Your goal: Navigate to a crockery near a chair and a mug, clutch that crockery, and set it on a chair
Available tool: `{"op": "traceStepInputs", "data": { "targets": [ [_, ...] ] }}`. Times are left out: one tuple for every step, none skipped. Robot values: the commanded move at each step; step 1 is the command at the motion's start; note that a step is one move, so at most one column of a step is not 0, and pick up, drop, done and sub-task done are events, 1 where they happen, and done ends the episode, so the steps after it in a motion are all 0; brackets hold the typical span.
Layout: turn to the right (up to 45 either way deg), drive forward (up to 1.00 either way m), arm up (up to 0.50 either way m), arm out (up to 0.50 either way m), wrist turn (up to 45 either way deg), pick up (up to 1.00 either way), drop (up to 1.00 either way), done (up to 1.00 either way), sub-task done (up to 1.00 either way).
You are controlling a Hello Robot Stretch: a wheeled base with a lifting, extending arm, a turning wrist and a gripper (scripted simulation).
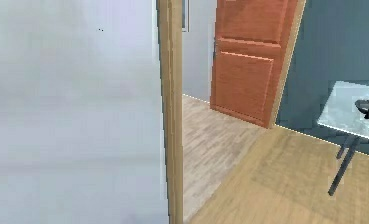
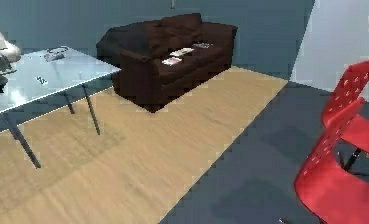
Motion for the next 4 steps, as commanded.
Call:
{"op": "traceStepInputs", "data": {
  "targets": [
    [45.0, 0.0, 0.0, 0.0, 0.0, 0.0, 0.0, 0.0, 0.0],
    [33.0, 0.0, 0.0, 0.0, 0.0, 0.0, 0.0, 0.0, 0.0],
    [0.0, 0.1, 0.0, 0.0, 0.0, 0.0, 0.0, 0.0, 0.0],
    [45.0, 0.0, 0.0, 0.0, 0.0, 0.0, 0.0, 0.0, 0.0]
  ]
}}
